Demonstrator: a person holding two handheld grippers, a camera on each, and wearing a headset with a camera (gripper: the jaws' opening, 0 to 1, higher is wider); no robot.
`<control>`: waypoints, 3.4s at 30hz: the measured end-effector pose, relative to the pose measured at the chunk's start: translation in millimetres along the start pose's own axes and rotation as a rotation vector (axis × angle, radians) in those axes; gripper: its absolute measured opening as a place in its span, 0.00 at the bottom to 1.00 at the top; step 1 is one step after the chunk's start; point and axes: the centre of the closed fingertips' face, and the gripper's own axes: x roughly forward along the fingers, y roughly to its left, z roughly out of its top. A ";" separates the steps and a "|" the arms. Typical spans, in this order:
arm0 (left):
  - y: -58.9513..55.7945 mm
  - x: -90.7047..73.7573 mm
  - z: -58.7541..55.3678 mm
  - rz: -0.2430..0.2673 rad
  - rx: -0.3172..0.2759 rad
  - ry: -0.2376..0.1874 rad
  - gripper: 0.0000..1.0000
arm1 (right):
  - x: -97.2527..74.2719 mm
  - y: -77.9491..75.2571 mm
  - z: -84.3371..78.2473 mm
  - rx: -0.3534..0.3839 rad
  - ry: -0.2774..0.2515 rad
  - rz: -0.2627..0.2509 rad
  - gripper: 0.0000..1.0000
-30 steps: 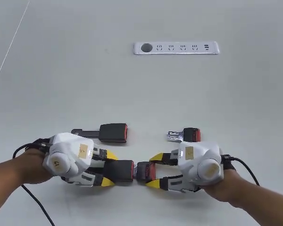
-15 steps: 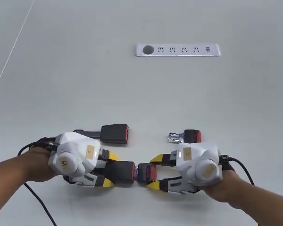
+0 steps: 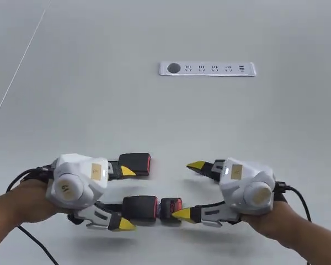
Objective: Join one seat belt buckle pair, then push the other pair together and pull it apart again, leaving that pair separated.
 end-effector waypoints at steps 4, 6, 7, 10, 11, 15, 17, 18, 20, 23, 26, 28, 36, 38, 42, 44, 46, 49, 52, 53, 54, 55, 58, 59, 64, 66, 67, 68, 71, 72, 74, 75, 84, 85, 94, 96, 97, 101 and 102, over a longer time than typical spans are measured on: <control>22.7 -10.5 2.9 0.054 -0.007 -0.011 0.69 | -14.8 -23.5 -3.1 0.002 0.014 -0.035 0.68; 35.4 -14.4 4.2 0.082 -0.030 -0.019 0.69 | -20.4 -32.7 -8.1 0.002 0.032 -0.043 0.69; 39.0 -15.2 4.3 0.083 -0.037 -0.022 0.68 | -22.2 -35.6 -10.4 0.002 0.037 -0.044 0.69; 50.4 -16.0 2.5 0.098 -0.025 -0.010 0.69 | -28.4 -47.1 -18.4 -0.001 0.059 -0.053 0.69; 52.2 -15.8 2.0 0.097 -0.024 -0.006 0.69 | -30.1 -49.8 -20.9 -0.003 0.067 -0.052 0.69; 63.2 -12.5 -5.1 0.086 -0.001 0.028 0.69 | -36.6 -64.2 -34.5 0.001 0.104 -0.049 0.68; 68.1 -9.4 -5.8 0.080 -0.006 0.027 0.68 | -38.3 -67.4 -42.8 0.019 0.125 -0.037 0.68; 71.0 -7.2 -6.4 0.079 -0.008 0.025 0.68 | -38.8 -68.6 -45.3 0.016 0.131 -0.036 0.68; 74.4 -4.1 -7.8 0.075 -0.011 0.027 0.68 | -40.0 -70.3 -53.4 0.021 0.153 -0.021 0.67; 76.3 1.7 -10.2 0.056 -0.004 0.029 0.67 | -41.0 -71.2 -61.6 0.001 0.189 -0.007 0.66; 77.2 9.4 -13.0 0.034 -0.006 0.036 0.66 | -39.5 -69.7 -64.1 0.014 0.191 0.015 0.66; 76.7 13.8 -16.7 0.022 0.005 0.050 0.65 | -38.9 -70.1 -67.8 0.009 0.206 0.022 0.64; 76.9 22.2 -27.2 -0.005 -0.004 0.069 0.55 | -39.6 -68.8 -75.6 0.005 0.248 0.069 0.58; 76.7 22.7 -27.6 -0.008 0.000 0.068 0.53 | -40.0 -69.6 -76.5 0.008 0.251 0.073 0.58; 74.1 25.9 -28.4 -0.026 0.020 0.072 0.47 | -38.2 -64.3 -79.2 -0.017 0.267 0.108 0.53; 75.8 25.3 -27.4 -0.022 0.026 0.065 0.46 | -36.5 -62.2 -80.7 -0.024 0.275 0.116 0.52; 74.8 24.9 -27.8 -0.029 0.035 0.067 0.46 | -34.2 -62.3 -77.6 -0.025 0.267 0.117 0.50; 76.5 23.9 -29.2 -0.025 0.060 0.075 0.44 | -35.6 -62.0 -76.9 -0.042 0.271 0.116 0.45; 76.5 23.2 -29.7 -0.028 0.064 0.074 0.43 | -36.2 -63.0 -77.1 -0.048 0.275 0.116 0.42; 76.7 23.2 -29.5 -0.027 0.064 0.074 0.42 | -36.5 -63.6 -77.2 -0.051 0.277 0.115 0.38; 76.4 23.2 -28.3 -0.031 0.071 0.069 0.38 | -36.9 -64.8 -78.0 -0.055 0.284 0.115 0.37; 76.5 23.3 -29.2 -0.024 0.062 0.074 0.34 | -36.3 -63.8 -77.5 -0.056 0.281 0.120 0.37; 77.5 24.4 -29.3 -0.027 0.065 0.071 0.34 | -35.8 -65.1 -78.0 -0.071 0.287 0.124 0.36; 77.8 24.9 -29.6 -0.028 0.069 0.072 0.33 | -35.7 -65.3 -78.0 -0.071 0.287 0.124 0.36; 79.3 26.4 -29.5 -0.036 0.082 0.078 0.33 | -35.3 -66.5 -77.9 -0.083 0.289 0.134 0.35; 79.8 27.0 -29.2 -0.039 0.088 0.081 0.33 | -34.9 -66.8 -77.7 -0.089 0.291 0.137 0.35; 80.4 27.5 -28.9 -0.041 0.090 0.084 0.33 | -34.8 -67.1 -77.6 -0.090 0.291 0.138 0.35; 80.2 27.6 -28.7 -0.041 0.091 0.085 0.33 | -34.5 -67.5 -77.5 -0.094 0.291 0.139 0.34; 80.9 28.3 -28.1 -0.044 0.094 0.091 0.33 | -33.3 -67.8 -76.6 -0.100 0.290 0.142 0.34; 80.6 28.2 -28.0 -0.044 0.094 0.091 0.33 | -32.5 -67.8 -76.1 -0.102 0.289 0.144 0.34; 80.9 28.5 -27.7 -0.044 0.095 0.093 0.33 | -30.6 -68.0 -75.0 -0.108 0.287 0.146 0.34; 81.3 28.8 -27.6 -0.044 0.095 0.094 0.33 | -29.6 -67.9 -74.3 -0.109 0.286 0.147 0.34; 81.4 29.0 -27.0 -0.044 0.098 0.099 0.33 | -18.9 -65.6 -68.0 -0.112 0.264 0.163 0.34; 81.5 29.1 -26.9 -0.044 0.097 0.099 0.33 | -16.8 -65.3 -66.9 -0.113 0.260 0.163 0.34; 80.3 28.3 -27.0 -0.044 0.099 0.099 0.33 | 0.9 -59.0 -55.4 -0.115 0.235 0.174 0.34; 80.1 28.0 -27.2 -0.044 0.099 0.099 0.33 | 4.8 -58.1 -52.8 -0.116 0.231 0.174 0.34; 80.2 28.1 -27.3 -0.044 0.099 0.100 0.33 | 6.2 -58.0 -51.8 -0.115 0.230 0.172 0.34; 79.8 27.6 -27.8 -0.045 0.100 0.100 0.33 | 14.3 -57.4 -47.0 -0.116 0.220 0.167 0.34; 79.7 27.5 -28.0 -0.045 0.101 0.100 0.33 | 16.1 -57.2 -46.1 -0.114 0.220 0.167 0.34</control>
